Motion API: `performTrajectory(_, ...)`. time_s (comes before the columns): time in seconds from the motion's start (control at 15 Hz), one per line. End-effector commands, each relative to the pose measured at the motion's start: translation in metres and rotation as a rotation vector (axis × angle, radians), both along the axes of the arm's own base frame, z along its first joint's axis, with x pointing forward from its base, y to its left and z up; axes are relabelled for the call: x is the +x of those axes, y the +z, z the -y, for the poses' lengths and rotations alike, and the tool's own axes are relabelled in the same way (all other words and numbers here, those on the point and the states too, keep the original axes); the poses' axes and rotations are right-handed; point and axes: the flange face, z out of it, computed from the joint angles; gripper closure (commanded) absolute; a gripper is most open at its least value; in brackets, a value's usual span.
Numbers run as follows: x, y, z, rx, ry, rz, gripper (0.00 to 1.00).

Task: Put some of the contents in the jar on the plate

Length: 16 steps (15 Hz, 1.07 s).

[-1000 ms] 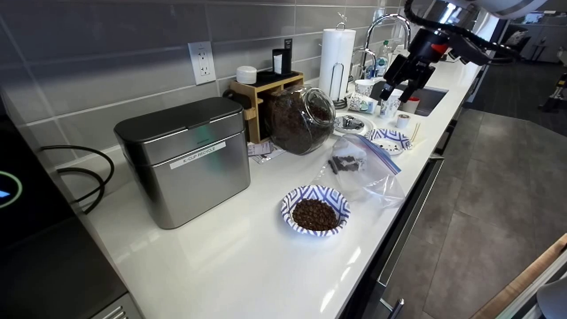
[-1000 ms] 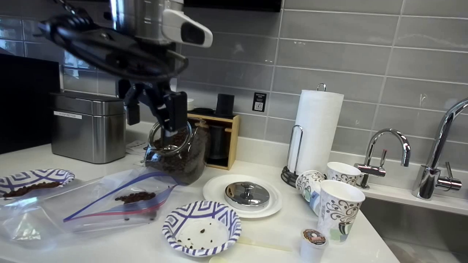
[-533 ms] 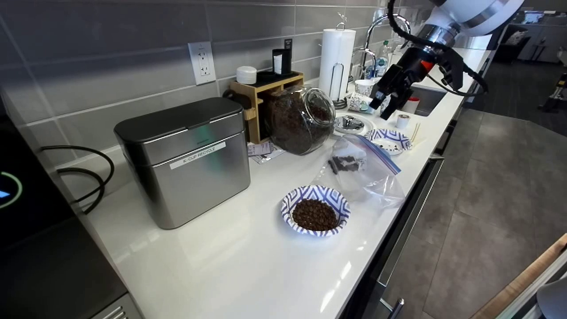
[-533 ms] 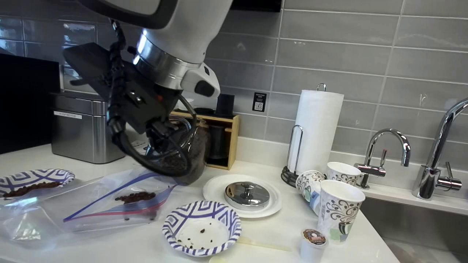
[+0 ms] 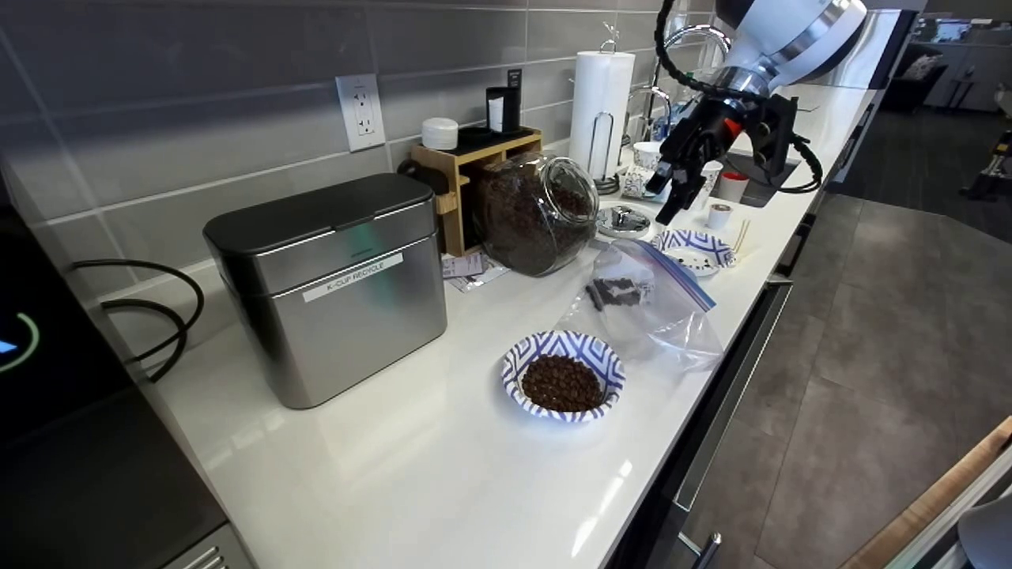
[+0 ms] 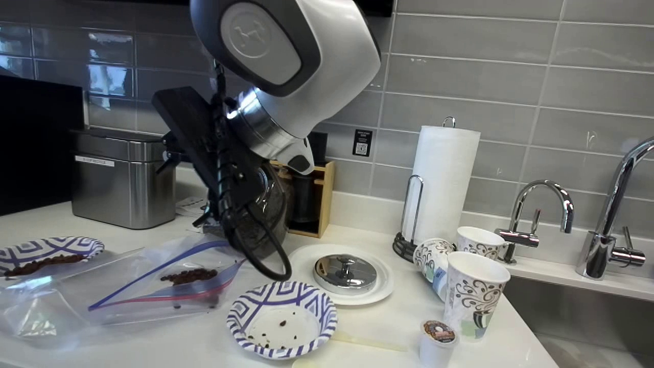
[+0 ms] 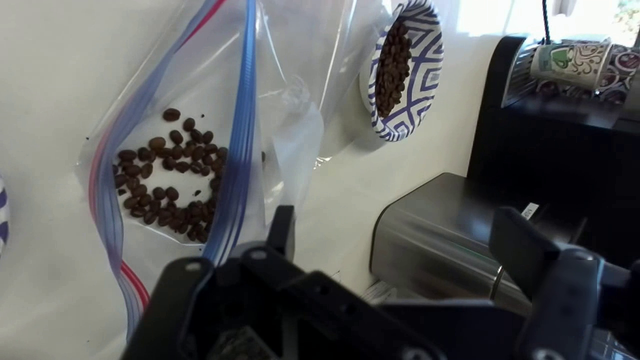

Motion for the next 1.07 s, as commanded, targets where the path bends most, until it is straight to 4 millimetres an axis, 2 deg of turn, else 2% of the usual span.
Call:
performTrajectory(0.0,0.002,-0.002,0.0,-0.001,0.003,-0.003,0.0)
performTrajectory(0.53,0.033,-0.027,0.007,0.104,-0.159,-0.068,0.0)
performTrajectory(1.0,0.057,-0.047,0.0,0.18,-0.149,-0.111,0.0)
